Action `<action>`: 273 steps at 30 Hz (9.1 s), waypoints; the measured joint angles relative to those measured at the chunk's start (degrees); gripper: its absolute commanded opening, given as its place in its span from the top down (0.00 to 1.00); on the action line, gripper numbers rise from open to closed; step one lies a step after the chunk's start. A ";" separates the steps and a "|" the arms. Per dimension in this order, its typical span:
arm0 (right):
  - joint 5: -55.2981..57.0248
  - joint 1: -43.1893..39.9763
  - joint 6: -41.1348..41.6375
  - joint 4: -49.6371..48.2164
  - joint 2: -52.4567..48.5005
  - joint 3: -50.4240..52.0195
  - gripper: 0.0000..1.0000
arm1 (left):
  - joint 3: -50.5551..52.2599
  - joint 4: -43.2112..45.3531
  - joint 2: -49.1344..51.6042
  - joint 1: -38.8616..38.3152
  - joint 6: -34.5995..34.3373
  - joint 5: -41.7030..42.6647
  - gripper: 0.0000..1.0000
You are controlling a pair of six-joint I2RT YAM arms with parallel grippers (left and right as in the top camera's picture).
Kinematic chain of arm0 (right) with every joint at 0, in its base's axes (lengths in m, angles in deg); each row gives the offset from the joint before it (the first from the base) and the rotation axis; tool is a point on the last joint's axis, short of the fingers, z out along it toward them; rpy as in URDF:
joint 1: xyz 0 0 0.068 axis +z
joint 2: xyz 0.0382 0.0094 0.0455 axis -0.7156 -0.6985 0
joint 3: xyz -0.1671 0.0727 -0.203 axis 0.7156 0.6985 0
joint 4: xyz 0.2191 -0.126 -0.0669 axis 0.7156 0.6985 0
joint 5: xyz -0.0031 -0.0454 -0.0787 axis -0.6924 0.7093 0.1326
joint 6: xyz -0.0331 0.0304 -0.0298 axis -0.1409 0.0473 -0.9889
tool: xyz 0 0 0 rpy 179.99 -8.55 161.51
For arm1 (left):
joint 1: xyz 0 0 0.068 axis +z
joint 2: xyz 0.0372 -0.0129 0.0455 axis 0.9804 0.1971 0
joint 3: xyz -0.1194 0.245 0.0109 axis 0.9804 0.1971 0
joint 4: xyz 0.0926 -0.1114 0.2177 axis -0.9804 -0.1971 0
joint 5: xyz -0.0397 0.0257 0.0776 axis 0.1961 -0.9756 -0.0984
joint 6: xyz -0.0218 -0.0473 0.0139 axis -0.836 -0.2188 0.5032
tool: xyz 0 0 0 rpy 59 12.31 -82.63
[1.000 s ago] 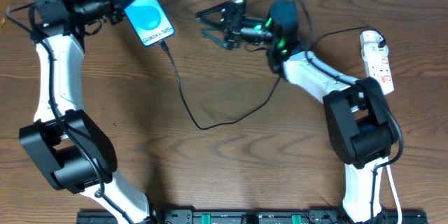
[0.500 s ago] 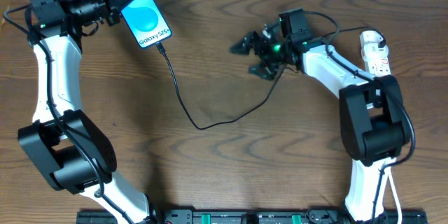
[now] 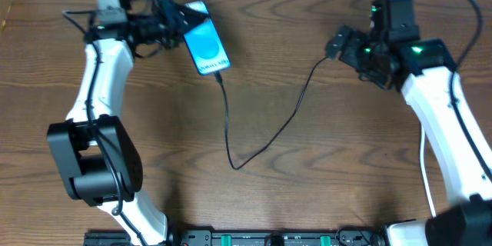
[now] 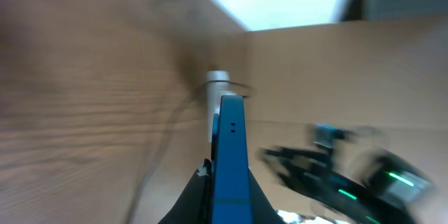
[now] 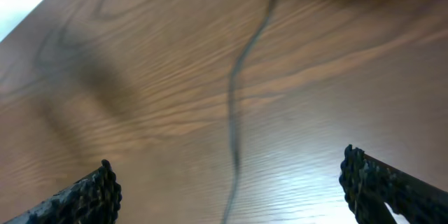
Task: Plug charger to phone and switch on socket
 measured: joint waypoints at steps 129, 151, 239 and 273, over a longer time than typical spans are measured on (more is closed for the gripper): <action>6.10 2.73 -6.67 10.95 14.36 2.64 0.01 | -2.51 -11.10 17.44 -29.40 -2.10 -37.92 0.19; 5.90 2.73 -6.67 12.74 14.36 2.64 0.01 | -4.02 -15.67 16.55 -29.18 0.59 -52.96 0.15; -12.59 -34.05 -44.11 23.69 -34.73 -40.35 0.01 | -3.28 -43.82 -32.65 -17.05 18.58 -76.89 0.14; -16.33 -31.63 -52.43 24.37 -48.39 -40.35 0.01 | -3.28 -43.82 -32.65 -17.05 18.58 -76.89 0.14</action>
